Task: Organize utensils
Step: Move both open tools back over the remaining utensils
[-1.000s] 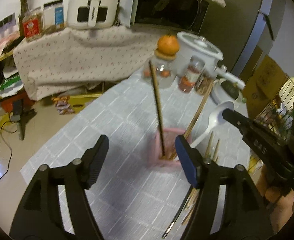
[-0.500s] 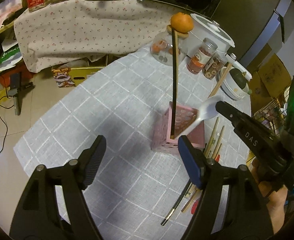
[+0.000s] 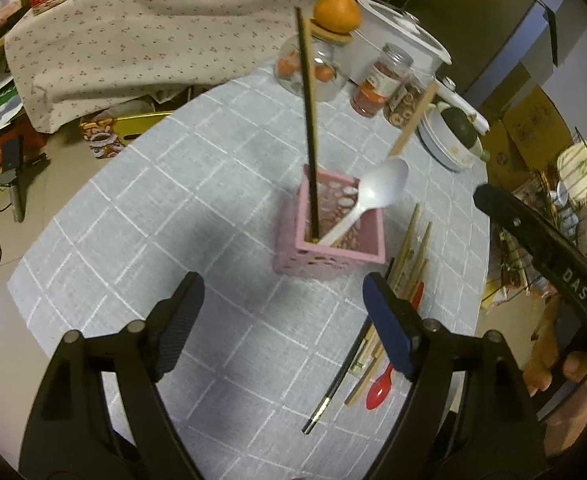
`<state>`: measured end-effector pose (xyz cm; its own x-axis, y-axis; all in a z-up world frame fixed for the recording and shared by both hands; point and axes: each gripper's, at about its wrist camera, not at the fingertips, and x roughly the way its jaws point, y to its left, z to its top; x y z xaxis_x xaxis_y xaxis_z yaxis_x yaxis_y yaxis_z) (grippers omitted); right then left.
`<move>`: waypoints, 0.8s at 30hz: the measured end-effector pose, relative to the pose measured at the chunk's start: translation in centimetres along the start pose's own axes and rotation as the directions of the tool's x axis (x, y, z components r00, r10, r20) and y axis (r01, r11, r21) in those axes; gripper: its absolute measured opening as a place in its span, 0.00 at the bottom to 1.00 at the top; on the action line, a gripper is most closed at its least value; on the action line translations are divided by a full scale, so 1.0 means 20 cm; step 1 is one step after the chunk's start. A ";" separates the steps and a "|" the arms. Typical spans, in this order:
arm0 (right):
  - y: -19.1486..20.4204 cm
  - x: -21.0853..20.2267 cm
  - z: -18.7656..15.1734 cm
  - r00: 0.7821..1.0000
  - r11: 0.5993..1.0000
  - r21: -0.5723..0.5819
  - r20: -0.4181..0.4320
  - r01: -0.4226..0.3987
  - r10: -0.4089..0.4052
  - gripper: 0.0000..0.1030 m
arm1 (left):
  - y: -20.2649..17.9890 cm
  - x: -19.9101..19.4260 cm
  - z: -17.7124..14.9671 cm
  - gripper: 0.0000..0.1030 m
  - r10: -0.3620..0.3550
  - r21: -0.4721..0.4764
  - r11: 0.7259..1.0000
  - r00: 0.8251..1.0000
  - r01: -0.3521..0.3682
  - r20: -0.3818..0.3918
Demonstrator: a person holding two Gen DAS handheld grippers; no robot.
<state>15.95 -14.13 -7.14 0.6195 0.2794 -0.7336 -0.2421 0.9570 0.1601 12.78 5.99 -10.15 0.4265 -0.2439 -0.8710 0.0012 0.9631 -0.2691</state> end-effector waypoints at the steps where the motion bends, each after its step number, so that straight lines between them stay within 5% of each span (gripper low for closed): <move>1: -0.03 -0.01 -0.02 1.000 1.000 -0.002 -0.014 0.009 -0.009 0.54 | -0.01 0.01 -0.01 0.79 -0.001 0.006 1.000 1.000 0.001 -0.004; 11: -0.31 0.04 -0.20 0.980 0.994 0.038 -0.177 0.104 -0.096 0.61 | -0.14 0.16 -0.11 0.80 0.019 0.091 0.996 0.994 -0.009 -0.106; 16: -0.37 0.15 -0.34 0.925 0.978 -0.022 -0.322 0.208 -0.204 0.61 | -0.19 0.23 -0.16 0.80 0.036 0.130 0.991 0.987 -0.016 -0.158; 24: -0.41 0.32 -0.49 0.866 0.979 0.003 -0.467 0.202 -0.178 0.61 | -0.23 0.31 -0.19 0.80 0.057 0.160 0.987 0.977 -0.023 -0.206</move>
<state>14.56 -20.91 -19.59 0.2306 0.0352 -0.9724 -0.1097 0.9939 0.0100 11.94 -0.31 -15.91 0.2303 -0.2071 -0.9508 0.1360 0.9743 -0.1793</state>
